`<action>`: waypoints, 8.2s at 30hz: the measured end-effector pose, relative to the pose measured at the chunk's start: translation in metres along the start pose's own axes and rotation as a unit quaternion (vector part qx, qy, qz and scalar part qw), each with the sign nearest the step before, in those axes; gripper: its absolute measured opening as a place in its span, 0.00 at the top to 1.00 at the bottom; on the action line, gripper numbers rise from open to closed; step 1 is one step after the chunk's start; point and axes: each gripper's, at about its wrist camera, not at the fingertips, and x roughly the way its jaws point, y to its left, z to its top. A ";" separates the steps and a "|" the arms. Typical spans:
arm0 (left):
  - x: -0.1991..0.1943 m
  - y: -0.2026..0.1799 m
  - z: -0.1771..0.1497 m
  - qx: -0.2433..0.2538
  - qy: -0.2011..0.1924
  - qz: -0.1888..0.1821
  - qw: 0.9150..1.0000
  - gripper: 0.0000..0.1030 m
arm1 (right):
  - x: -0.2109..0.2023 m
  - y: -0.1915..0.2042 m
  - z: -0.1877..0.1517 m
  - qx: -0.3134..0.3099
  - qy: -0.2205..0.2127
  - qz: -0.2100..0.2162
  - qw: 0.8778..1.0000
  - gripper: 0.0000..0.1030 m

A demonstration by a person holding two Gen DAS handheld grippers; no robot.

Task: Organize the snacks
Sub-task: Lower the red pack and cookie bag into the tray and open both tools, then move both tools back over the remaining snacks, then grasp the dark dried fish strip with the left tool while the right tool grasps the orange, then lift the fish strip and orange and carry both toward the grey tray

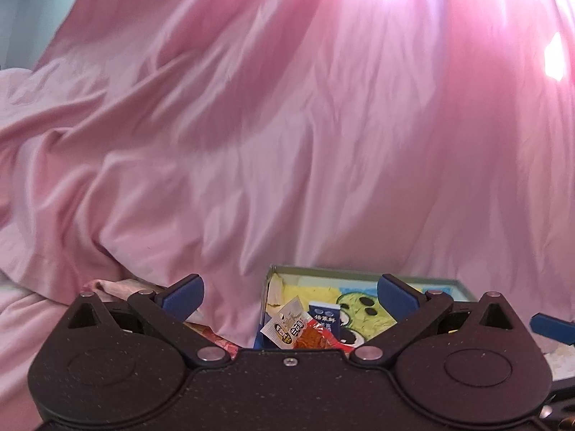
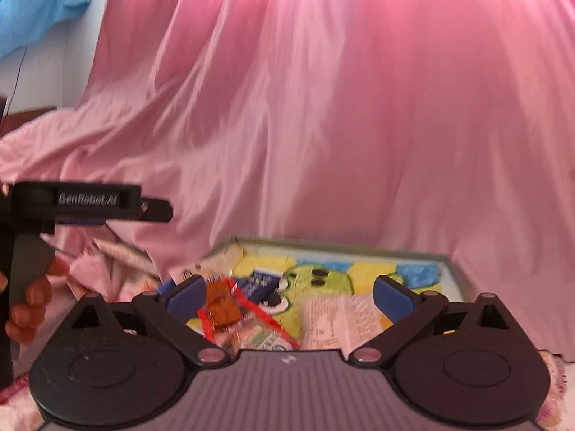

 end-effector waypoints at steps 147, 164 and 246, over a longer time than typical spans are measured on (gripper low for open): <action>-0.045 0.050 -0.225 -0.217 0.327 -0.181 0.902 0.95 | -0.099 0.039 -0.192 -0.018 0.174 0.002 0.985 0.62; -0.040 -0.003 -0.199 0.086 0.215 -0.262 0.937 0.11 | -0.114 0.044 -0.194 -0.026 0.176 0.018 0.984 0.62; -0.094 -0.018 -0.157 0.028 0.160 -0.194 0.967 0.54 | -0.125 0.048 -0.151 -0.013 0.098 0.036 0.994 0.66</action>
